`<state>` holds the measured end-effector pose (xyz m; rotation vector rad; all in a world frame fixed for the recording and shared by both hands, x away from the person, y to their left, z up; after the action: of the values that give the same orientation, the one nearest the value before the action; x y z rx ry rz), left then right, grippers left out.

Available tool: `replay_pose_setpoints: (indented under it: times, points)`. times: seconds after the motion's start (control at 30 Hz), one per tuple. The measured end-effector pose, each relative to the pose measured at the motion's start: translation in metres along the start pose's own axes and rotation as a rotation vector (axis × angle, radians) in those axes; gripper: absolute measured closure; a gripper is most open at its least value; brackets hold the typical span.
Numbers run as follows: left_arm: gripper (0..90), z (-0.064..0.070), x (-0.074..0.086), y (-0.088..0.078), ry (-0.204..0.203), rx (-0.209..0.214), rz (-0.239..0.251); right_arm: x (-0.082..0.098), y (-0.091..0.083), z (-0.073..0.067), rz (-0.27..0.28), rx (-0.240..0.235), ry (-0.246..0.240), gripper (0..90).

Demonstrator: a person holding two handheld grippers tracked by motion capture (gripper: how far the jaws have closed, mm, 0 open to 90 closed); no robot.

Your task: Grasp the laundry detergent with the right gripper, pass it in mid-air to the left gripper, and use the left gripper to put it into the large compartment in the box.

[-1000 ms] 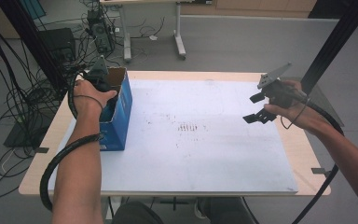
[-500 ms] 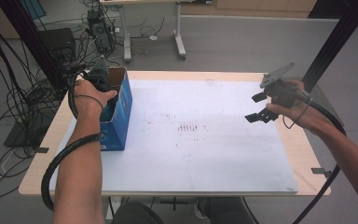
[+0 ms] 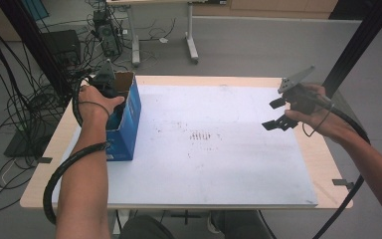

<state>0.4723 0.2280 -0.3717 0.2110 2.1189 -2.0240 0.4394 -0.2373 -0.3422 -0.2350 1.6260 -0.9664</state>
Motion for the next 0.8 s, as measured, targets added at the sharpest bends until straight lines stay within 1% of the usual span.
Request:
replay_pose_setpoints:
  times: [0.8]
  points:
    - [37.0, -0.0003, -0.0003, 0.0002, -0.001, 0.0, 0.003, -0.002, -0.0014, 0.0007, -0.004, 0.004, -0.004, 10.1]
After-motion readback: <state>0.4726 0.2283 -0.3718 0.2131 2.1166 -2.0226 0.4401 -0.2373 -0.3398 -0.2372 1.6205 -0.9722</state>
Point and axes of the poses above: each handheld gripper's, and its own axes: y roughly forward along the jaws, x roughly out of its underside, z roughly to its right, the point moved 10 cm from there along y, roughly forward along the jaws, and after that the axes turned 8 degrees about z, right-handed, at the moved point
